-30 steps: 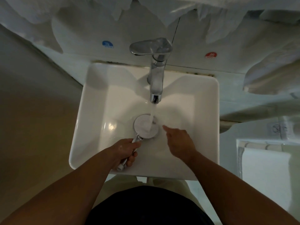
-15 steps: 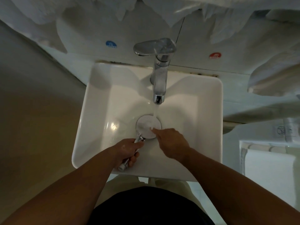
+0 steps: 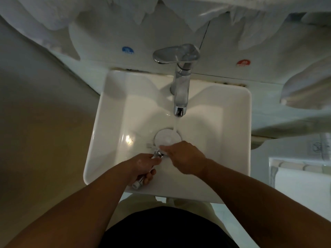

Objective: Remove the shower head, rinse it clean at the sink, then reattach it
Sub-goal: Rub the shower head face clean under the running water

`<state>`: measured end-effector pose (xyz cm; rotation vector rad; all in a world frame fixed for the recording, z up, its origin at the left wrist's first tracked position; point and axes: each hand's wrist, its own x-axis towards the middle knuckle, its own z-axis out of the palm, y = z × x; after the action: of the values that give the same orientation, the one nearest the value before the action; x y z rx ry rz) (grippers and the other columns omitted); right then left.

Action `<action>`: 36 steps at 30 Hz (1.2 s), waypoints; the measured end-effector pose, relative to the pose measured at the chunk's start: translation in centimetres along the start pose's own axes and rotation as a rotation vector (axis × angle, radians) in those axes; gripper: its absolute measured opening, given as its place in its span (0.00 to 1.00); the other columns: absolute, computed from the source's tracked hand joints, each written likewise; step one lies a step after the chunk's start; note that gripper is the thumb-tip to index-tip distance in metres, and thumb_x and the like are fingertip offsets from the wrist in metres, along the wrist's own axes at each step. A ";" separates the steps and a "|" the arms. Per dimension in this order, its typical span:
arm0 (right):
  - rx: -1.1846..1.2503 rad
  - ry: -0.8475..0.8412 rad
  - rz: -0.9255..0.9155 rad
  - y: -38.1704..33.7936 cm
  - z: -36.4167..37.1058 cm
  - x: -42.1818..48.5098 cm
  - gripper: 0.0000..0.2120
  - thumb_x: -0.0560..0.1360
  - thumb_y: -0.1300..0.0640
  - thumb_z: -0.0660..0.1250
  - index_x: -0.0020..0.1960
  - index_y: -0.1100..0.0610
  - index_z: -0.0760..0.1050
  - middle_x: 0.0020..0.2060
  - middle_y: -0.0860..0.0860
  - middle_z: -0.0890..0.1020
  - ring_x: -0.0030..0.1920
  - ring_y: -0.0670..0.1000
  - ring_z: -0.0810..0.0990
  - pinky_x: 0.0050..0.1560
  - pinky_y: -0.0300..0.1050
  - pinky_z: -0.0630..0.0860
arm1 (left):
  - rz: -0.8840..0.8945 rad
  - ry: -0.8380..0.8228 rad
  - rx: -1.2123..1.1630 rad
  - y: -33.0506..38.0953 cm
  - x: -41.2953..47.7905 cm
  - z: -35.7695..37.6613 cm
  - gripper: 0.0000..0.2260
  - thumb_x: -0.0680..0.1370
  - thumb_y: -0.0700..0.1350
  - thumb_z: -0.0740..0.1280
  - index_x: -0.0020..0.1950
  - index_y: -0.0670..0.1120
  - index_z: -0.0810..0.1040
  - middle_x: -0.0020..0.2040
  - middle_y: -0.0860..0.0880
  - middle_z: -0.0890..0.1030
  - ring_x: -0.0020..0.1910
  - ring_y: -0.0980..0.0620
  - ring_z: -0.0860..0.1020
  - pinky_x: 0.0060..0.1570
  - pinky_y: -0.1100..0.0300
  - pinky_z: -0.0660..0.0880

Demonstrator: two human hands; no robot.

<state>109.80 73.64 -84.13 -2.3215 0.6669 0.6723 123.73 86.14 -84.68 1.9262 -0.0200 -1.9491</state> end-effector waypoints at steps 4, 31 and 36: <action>0.063 0.210 0.232 2.6 -1.2 1.0 0.23 0.80 0.55 0.58 0.73 0.40 0.69 0.59 0.56 0.81 0.57 0.63 0.81 0.54 0.54 0.78 | 0.004 -0.011 0.005 -0.1 0.1 0.0 0.11 0.83 0.50 0.65 0.60 0.44 0.77 0.33 0.45 0.74 0.22 0.52 0.68 0.22 0.62 0.68; 0.045 0.041 0.050 2.7 -0.6 -0.7 0.20 0.84 0.50 0.56 0.76 0.41 0.68 0.69 0.53 0.78 0.64 0.57 0.79 0.62 0.52 0.77 | 0.012 -0.011 0.035 0.2 0.3 -0.7 0.10 0.82 0.51 0.65 0.59 0.46 0.77 0.33 0.45 0.74 0.23 0.53 0.69 0.22 0.62 0.68; 0.030 0.032 0.040 2.8 -0.9 0.0 0.20 0.84 0.49 0.55 0.75 0.38 0.67 0.67 0.56 0.79 0.60 0.58 0.81 0.59 0.53 0.79 | 0.019 -0.009 0.049 0.2 0.4 -1.0 0.11 0.82 0.51 0.65 0.60 0.46 0.77 0.35 0.44 0.75 0.22 0.54 0.69 0.22 0.62 0.68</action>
<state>108.38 71.20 -84.70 -2.3008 0.7348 0.6400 124.73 86.07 -85.03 1.9412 -0.0896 -1.9618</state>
